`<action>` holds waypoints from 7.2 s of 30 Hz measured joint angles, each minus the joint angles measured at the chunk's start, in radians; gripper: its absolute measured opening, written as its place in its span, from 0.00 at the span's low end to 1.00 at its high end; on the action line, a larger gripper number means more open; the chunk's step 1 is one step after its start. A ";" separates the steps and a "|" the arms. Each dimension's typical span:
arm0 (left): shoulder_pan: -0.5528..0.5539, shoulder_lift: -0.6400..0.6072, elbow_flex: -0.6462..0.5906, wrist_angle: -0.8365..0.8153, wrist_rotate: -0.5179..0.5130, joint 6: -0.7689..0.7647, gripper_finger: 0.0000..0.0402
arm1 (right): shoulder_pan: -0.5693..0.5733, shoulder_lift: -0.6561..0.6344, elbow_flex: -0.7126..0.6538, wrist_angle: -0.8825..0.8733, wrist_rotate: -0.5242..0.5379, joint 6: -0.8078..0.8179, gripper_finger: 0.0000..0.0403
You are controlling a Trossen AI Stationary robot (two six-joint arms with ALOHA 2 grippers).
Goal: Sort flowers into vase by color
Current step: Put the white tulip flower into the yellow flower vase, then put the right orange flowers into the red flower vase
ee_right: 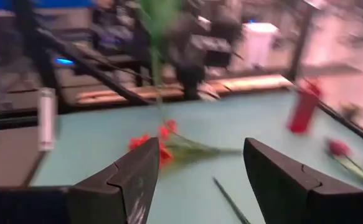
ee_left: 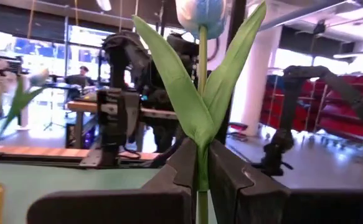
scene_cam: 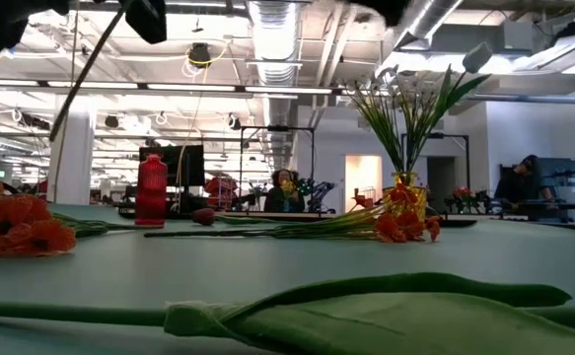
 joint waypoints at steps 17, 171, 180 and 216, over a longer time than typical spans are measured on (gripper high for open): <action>0.056 0.188 0.129 0.207 0.029 0.091 0.02 | -0.058 0.155 0.009 0.377 -0.230 -0.242 0.65; 0.222 -0.132 -0.032 -0.297 -0.103 0.212 0.65 | -0.480 -0.514 -0.317 -0.535 0.224 0.168 0.56; 0.224 -0.085 0.088 -0.687 -0.106 0.197 0.65 | -0.459 -0.514 -0.205 -0.781 -0.006 0.311 0.65; 0.318 0.603 0.234 -0.424 0.019 0.127 0.65 | 0.222 0.064 -0.196 -0.297 0.270 0.690 0.63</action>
